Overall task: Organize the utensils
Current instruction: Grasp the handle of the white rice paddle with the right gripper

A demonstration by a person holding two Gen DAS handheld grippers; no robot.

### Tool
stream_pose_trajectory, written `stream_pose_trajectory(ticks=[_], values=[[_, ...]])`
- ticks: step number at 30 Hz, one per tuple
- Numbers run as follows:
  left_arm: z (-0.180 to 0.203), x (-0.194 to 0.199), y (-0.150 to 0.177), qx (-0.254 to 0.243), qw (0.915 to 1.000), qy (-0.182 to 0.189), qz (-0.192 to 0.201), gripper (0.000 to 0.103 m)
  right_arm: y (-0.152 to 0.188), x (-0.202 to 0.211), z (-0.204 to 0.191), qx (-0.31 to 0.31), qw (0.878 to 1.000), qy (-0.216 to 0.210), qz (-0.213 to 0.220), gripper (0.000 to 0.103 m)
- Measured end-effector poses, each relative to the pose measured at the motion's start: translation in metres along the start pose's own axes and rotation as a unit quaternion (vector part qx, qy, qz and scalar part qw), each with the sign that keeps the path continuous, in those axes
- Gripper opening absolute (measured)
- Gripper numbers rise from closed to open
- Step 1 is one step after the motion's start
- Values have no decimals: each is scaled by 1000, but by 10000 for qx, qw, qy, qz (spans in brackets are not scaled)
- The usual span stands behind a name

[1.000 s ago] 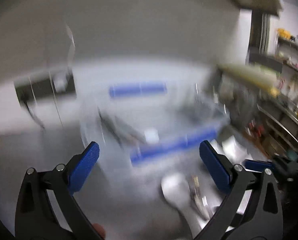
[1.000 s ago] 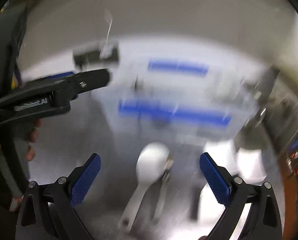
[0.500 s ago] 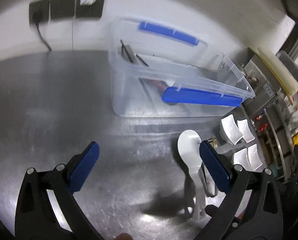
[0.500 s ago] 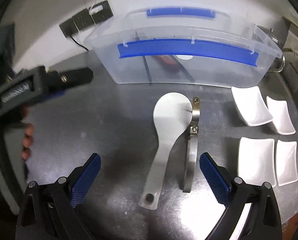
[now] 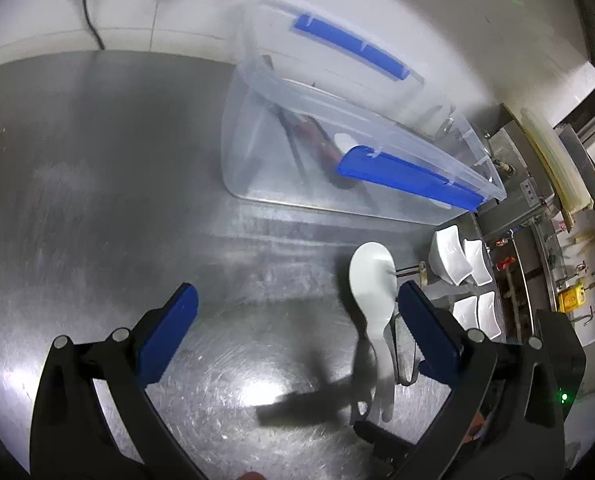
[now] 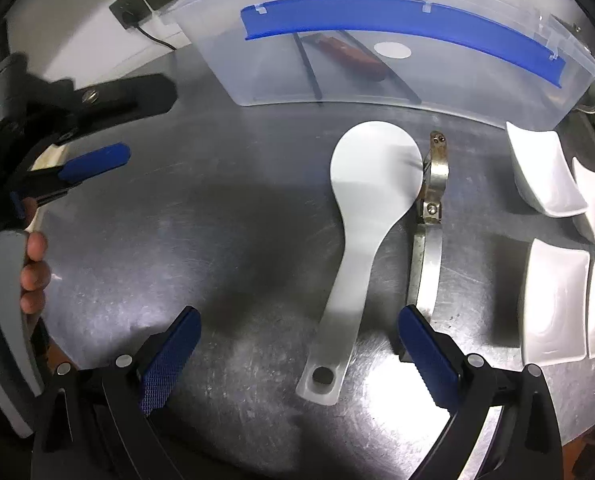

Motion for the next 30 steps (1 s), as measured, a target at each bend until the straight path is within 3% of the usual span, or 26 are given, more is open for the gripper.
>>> stream_pose_trajectory(ticks=[3, 10, 18, 21, 30], values=[[-7, 1, -1, 108, 9999, -42, 18, 97, 1, -7, 2, 65, 9998, 169, -131, 98], [-9, 1, 4, -16, 9999, -140, 22, 97, 6, -23, 9, -147, 9990, 117, -406, 98], [-9, -6, 13, -11, 9998, -130, -169, 97, -1, -22, 17, -385, 9992, 106, -10, 98], [-9, -5, 12, 10, 9998, -122, -147, 96, -4, -15, 19, -253, 9988, 332, 257, 98], [-11, -8, 15, 28, 9997, -219, -142, 97, 5, -9, 24, -415, 9975, 479, 313, 98]])
Point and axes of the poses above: each gripper's, at about its wrist camera, not at the fingertips, and x roughly against the way its jaws point, z to its right, y to its underside, the point moved 10 cm from there along -x, roughly the way its jaws point, and after that the axes turned 13 degrees about x, right-handed, at the moved point
